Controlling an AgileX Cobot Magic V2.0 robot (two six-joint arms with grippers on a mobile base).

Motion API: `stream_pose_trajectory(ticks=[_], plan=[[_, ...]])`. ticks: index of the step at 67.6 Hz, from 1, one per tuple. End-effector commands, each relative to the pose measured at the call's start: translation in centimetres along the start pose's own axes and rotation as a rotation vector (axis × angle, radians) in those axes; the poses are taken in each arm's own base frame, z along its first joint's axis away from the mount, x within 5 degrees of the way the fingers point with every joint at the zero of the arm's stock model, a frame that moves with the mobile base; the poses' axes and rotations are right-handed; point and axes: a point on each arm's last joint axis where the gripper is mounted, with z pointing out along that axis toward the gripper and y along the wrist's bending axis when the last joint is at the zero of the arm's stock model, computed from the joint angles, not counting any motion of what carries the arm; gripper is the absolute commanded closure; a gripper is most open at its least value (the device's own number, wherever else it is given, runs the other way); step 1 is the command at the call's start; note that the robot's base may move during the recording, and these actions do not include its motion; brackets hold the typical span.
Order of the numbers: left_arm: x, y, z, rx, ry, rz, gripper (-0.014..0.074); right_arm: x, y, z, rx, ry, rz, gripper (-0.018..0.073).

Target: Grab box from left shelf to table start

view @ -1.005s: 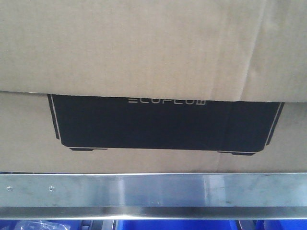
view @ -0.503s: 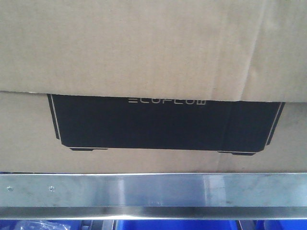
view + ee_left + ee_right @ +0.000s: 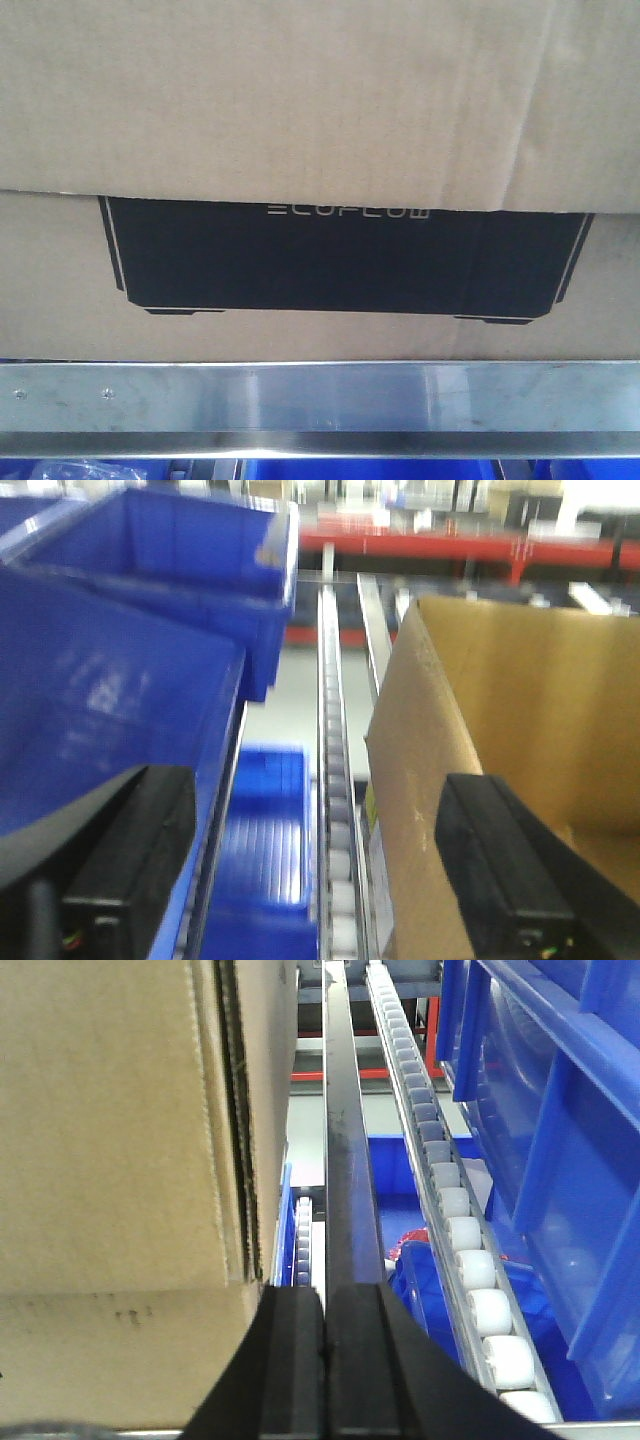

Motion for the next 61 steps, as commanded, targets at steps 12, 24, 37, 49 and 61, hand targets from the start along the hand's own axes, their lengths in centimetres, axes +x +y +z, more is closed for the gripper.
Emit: stream_pose_trajectory(ticks=[12, 24, 37, 49, 61], plan=[[-6.1, -1.7, 3.4, 0.13, 0.13, -0.016, 0.0171, -0.7, 0.0, -0.1, -0.004, -0.091, -0.011, 0.0502], [-6.9, -4.1, 7.1, 0.244, 0.235, 0.005, 0.0171, -0.7, 0.0, -0.1, -0.004, -0.091, -0.011, 0.0502], [-5.9, -4.9, 10.7, 0.239, 0.347, 0.021, 0.0171, -0.7, 0.0, -0.1, -0.004, -0.091, -0.011, 0.0502], [-5.3, -5.5, 13.4, 0.233, 0.447, 0.033, 0.0171, -0.7, 0.0, -0.1, -0.004, -0.091, -0.011, 0.0502], [-5.9, -5.3, 14.9, 0.161, 0.581, 0.014, 0.0171, -0.7, 0.1, -0.1, -0.005, -0.092, -0.005, 0.0502]])
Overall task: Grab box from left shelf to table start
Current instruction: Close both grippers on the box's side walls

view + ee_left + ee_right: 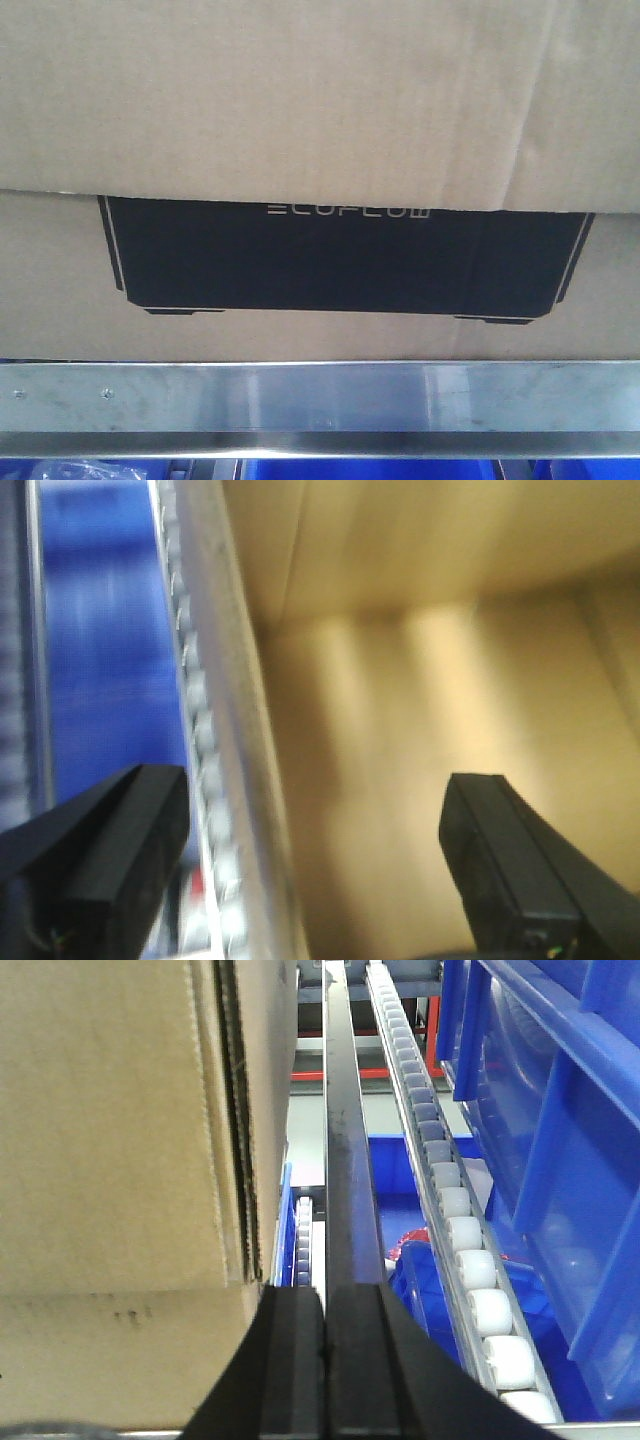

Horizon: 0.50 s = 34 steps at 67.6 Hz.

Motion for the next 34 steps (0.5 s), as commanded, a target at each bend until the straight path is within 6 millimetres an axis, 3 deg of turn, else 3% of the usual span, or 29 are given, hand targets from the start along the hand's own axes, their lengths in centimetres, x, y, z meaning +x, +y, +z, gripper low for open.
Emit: stream_pose_trajectory(ticks=[1, 34], plan=[[-1.9, 0.1, -1.4, -0.028, -0.046, -0.041, 0.0171, -0.7, 0.1, -0.1, -0.005, -0.092, -0.005, 0.0502], [-3.8, 0.1, 2.2, -0.075, 0.299, -0.076, 0.0171, -0.8, 0.1, -0.1, -0.005, -0.094, -0.005, 0.0502]])
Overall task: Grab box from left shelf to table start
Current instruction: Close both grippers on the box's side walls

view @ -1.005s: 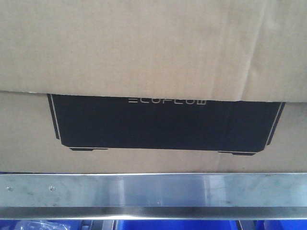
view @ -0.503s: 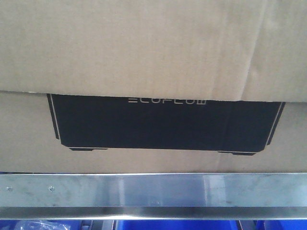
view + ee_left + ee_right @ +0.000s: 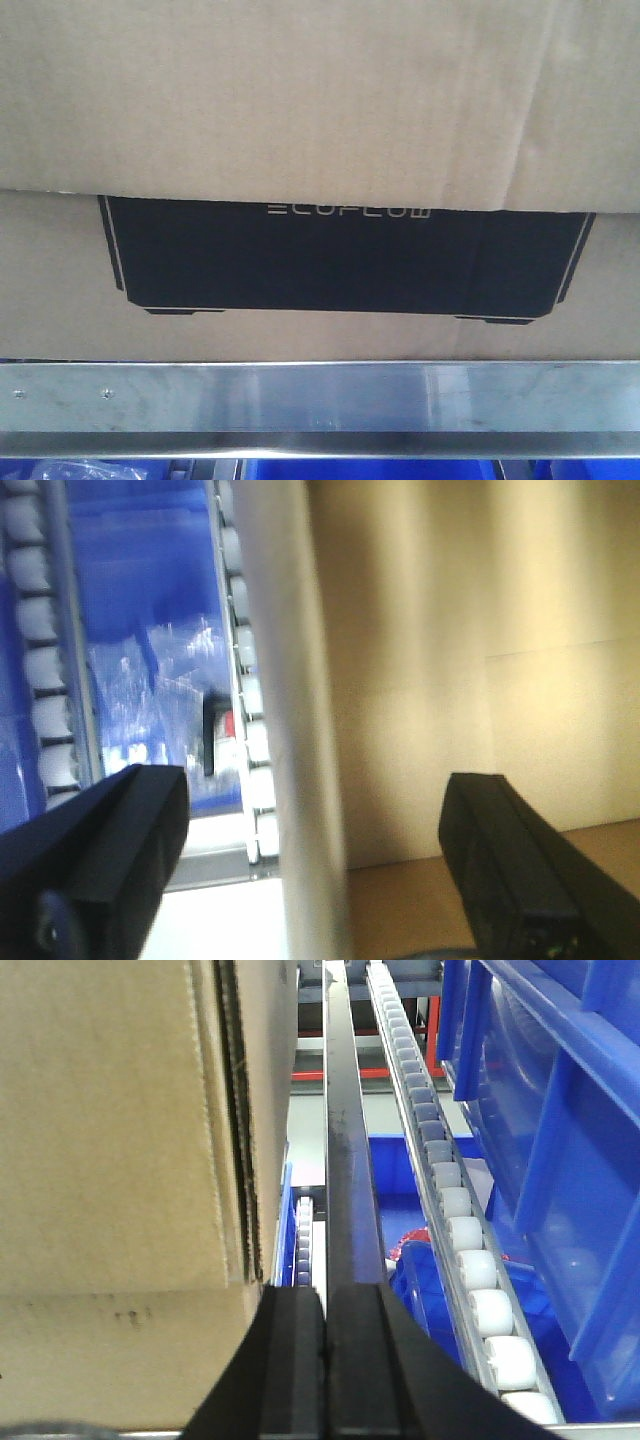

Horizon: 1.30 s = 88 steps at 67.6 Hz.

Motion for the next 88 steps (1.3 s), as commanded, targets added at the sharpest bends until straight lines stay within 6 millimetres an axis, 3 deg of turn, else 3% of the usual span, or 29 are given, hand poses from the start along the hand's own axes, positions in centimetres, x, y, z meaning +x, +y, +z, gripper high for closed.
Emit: stream_pose_trajectory(ticks=[1, 15, 29, 36, 44, 50, 70, 88], plan=[[-0.3, 0.0, -1.7, -0.004, -0.007, -0.027, 0.0171, -0.8, 0.1, -0.1, -0.005, -0.098, -0.005, 0.0502], [-0.5, 0.0, -1.2, -0.013, -0.003, -0.036, 0.0171, -2.1, 0.2, -0.3, -0.018, -0.222, 0.0, 0.0502], [-0.4, 0.1, -1.2, -0.021, 0.006, -0.034, 0.0171, -4.9, 0.5, -1.2, -0.022, -0.231, 0.022, 0.0486], [-0.5, 0.2, -1.2, -0.031, 0.005, -0.032, 0.0171, -6.9, 0.7, -1.9, -0.026, -0.265, 0.021, 0.0368], [-0.4, 0.1, -1.2, -0.027, 0.005, -0.031, 0.0171, -8.5, 0.8, -2.6, -0.03, -0.298, 0.021, 0.0133], [-0.4, -0.1, -1.4, -0.003, 0.003, -0.04, 0.0171, -9.5, 0.9, -3.2, -0.033, -0.314, 0.021, 0.0025], [0.8, -0.2, -1.9, 0.014, 0.003, -0.047, 0.0171, -12.8, 1.3, -3.1, -0.025, -0.223, 0.021, 0.002], [0.8, -0.1, -1.5, 0.01, -0.008, -0.045, 0.0171, -18.2, 1.8, -0.9, -0.012, -0.059, 0.02, 0.002]])
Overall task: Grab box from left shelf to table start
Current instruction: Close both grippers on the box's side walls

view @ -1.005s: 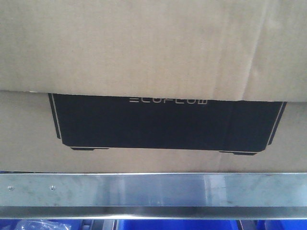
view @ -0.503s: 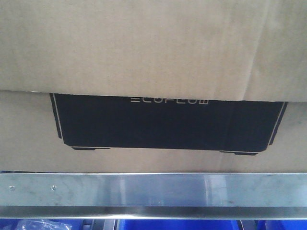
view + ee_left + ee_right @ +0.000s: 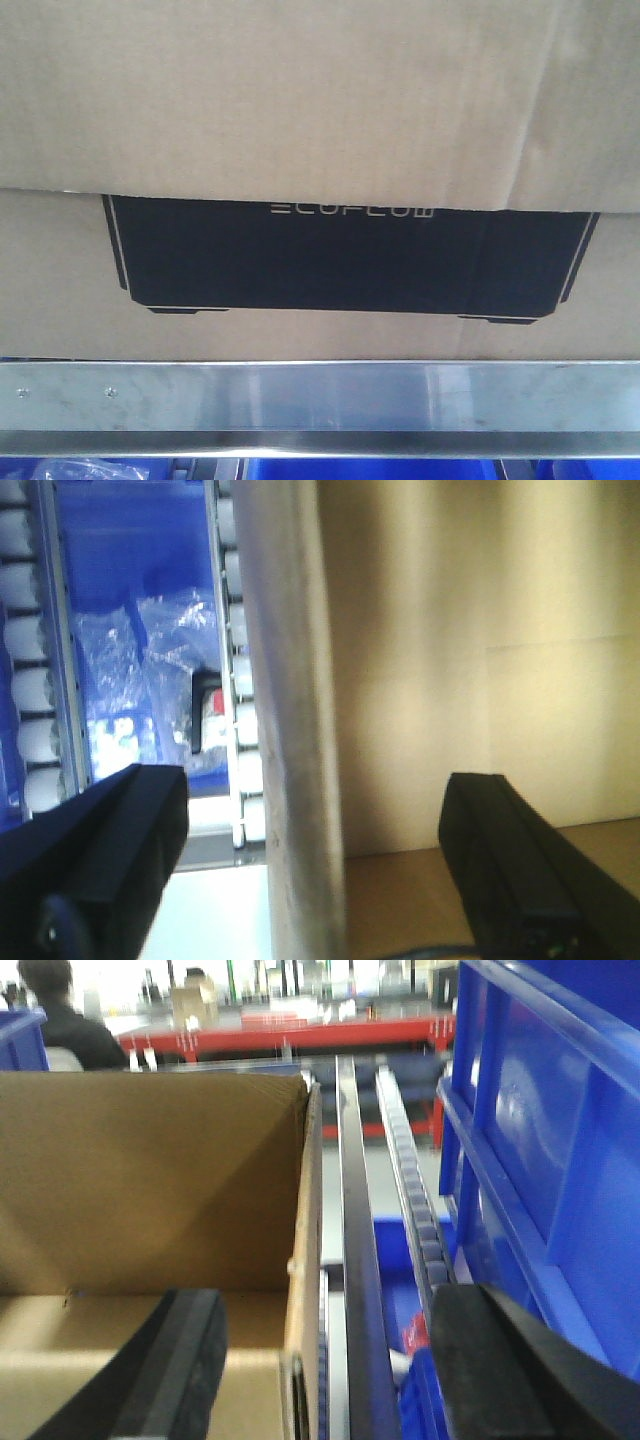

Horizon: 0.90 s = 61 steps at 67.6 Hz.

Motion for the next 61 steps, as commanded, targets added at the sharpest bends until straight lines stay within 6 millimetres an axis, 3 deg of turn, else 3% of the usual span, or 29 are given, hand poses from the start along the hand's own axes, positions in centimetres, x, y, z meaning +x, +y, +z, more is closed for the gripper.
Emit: stream_pose_trajectory(ticks=[1, 15, 28, 47, 61], plan=[[0.2, 0.0, -2.2, 0.005, -0.048, -0.01, 0.0171, -3.4, 0.4, 1.0, 0.0, -0.017, -0.001, 0.002], [0.2, 0.0, -2.2, 0.005, -0.048, -0.01, 0.0171, -7.8, 1.0, 3.9, 0.007, 0.211, -0.012, 0.002], [0.3, 0.0, -2.2, 0.003, -0.04, -0.01, 0.0171, -10.2, 1.7, 8.1, -0.031, 0.406, -0.088, 0.0018], [0.4, 0.0, -2.2, 0.003, -0.035, -0.01, 0.0171, -10.5, 1.8, 14.4, -0.03, 0.607, -0.079, 0.0015], [0.4, 0.0, -2.2, 0.002, -0.033, -0.01, 0.0171, -8.6, 1.5, 18.4, -0.018, 0.69, -0.074, 0.0015]])
